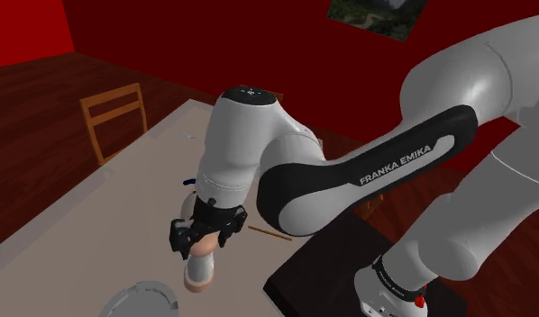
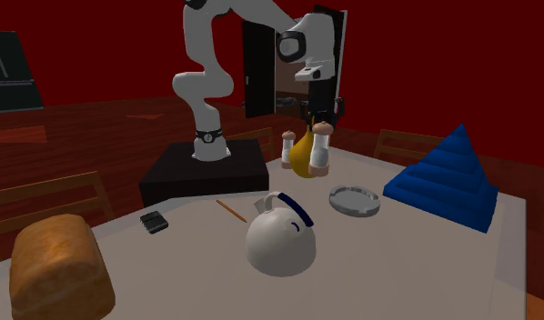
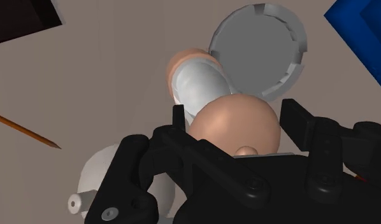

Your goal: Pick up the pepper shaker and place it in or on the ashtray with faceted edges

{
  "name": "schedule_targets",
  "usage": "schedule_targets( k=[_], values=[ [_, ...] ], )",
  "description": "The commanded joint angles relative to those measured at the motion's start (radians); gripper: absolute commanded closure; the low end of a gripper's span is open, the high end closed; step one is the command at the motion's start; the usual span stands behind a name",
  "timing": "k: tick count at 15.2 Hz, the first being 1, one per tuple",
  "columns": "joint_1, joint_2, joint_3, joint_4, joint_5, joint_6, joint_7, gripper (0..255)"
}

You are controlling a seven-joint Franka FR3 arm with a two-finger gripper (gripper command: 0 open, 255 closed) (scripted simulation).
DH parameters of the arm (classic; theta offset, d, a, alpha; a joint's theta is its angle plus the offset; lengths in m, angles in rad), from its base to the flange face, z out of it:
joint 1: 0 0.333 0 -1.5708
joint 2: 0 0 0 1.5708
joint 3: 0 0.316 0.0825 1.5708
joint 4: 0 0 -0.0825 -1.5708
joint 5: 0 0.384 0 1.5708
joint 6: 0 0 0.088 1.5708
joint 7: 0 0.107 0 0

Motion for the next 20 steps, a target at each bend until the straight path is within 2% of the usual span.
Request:
schedule_targets(
  k=[1, 5, 10, 20],
  values=[
    [0.018, 0.066, 0.012, 0.083, -0.077, -0.034, 0.081, 255],
    [0.101, 0.217, 0.001, 0.271, -0.222, -0.117, 0.219, 255],
    [0.253, 0.407, -0.044, 0.553, -0.359, -0.253, 0.336, 255],
    [0.273, 0.461, -0.078, 0.489, -0.407, -0.145, 0.363, 255]
  ],
)
